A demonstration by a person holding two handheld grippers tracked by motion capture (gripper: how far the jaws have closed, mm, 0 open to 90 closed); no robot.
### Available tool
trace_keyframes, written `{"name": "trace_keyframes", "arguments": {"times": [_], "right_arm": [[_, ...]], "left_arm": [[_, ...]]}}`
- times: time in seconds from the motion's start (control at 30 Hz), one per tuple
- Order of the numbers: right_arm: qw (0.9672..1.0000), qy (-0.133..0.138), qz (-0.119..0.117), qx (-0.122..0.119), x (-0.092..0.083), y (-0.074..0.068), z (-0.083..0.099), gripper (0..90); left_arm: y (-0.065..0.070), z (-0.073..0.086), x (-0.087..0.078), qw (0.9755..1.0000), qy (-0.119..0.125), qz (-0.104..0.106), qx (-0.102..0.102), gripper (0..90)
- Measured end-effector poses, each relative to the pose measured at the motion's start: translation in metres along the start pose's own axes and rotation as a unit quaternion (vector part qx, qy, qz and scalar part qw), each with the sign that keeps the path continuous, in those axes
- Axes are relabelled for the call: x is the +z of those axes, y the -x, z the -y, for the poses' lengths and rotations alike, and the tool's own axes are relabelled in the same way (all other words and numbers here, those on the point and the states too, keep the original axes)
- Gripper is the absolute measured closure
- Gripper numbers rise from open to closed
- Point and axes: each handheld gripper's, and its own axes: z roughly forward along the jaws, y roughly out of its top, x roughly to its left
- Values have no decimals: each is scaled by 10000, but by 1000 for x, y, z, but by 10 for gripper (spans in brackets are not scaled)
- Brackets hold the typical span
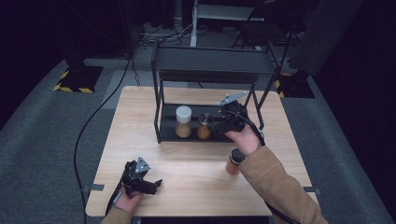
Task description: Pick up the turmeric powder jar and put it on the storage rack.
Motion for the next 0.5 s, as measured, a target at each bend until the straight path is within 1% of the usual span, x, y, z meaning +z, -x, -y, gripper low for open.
{"name": "trace_keyframes", "arguments": {"times": [0.1,0.37,0.5], "right_arm": [[10000,15,-9,-48,-9,-3,8,44],[10000,81,-6,-57,-30,-7,26,44],[9998,112,83,-172,-38,-14,32,44]], "left_arm": [[0,0,0,10000,-1,10,-9,1],[0,0,0,10000,-2,11,-2,1],[0,0,0,10000,-2,12,-4,1]]}}
